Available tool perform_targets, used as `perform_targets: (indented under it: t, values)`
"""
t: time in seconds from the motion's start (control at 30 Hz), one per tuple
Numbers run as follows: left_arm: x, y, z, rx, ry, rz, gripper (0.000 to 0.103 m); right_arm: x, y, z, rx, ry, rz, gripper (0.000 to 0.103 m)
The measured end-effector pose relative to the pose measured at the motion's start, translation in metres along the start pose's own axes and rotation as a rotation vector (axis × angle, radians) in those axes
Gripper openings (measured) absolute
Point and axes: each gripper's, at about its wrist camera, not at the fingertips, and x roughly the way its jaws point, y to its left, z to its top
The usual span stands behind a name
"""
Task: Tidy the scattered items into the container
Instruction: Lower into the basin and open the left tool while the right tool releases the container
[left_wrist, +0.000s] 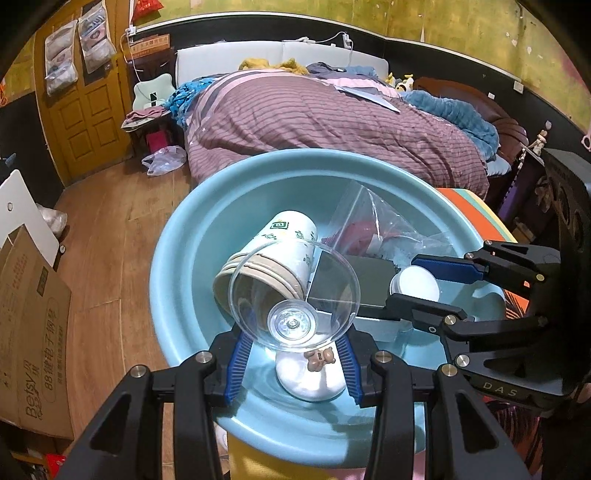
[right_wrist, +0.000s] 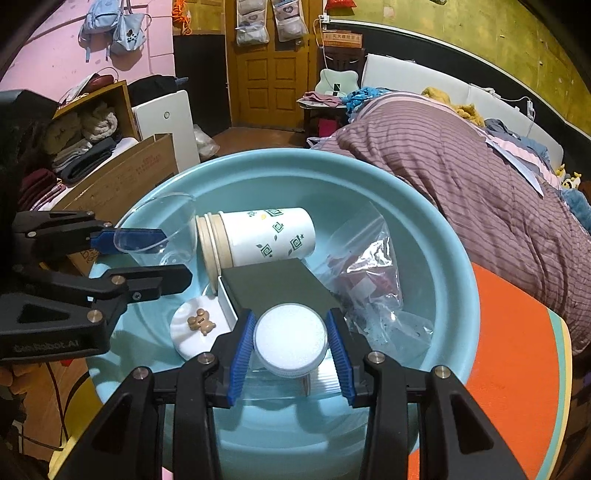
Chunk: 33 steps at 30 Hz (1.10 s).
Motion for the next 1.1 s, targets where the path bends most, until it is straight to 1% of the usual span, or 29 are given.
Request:
perform_targets:
  t: [0.13,0.2,0.43,0.5,0.53,0.6,0.73,0.97,1.1]
  values:
    - [0.000,-0.002,0.001,0.003,0.004,-0.007,0.055,0.001,-0.002,0.000,0.007,-0.003,0.001,0.043]
    - [0.000,-0.002,0.001,0.002,0.002,-0.009,0.060,0.001,-0.002,0.000,0.010,-0.005,0.000,0.043]
    - [-0.003,0.001,0.003,-0.008,-0.013,0.011,0.066,-0.001,-0.003,0.001,0.012,-0.014,0.001,0.050]
    - [-0.005,0.002,0.003,-0.009,-0.021,0.022,0.075,-0.003,-0.002,0.001,0.013,-0.019,0.000,0.056]
    - [-0.007,0.002,0.004,-0.010,-0.028,0.030,0.076,-0.004,-0.002,0.001,0.013,-0.024,-0.003,0.060]
    - [-0.010,0.003,0.005,-0.017,-0.038,0.038,0.079,-0.006,-0.002,0.002,0.021,-0.036,-0.004,0.060]
    - [-0.018,0.006,0.006,-0.027,-0.052,0.045,0.081,-0.012,-0.004,0.003,0.038,-0.047,-0.005,0.066]
    - [-0.037,0.000,0.008,-0.020,-0.083,0.055,0.083,-0.031,-0.001,0.005,0.036,-0.073,-0.014,0.066]
    - [-0.049,-0.007,0.007,-0.002,-0.100,0.059,0.086,-0.047,0.001,0.004,0.029,-0.092,-0.023,0.067]
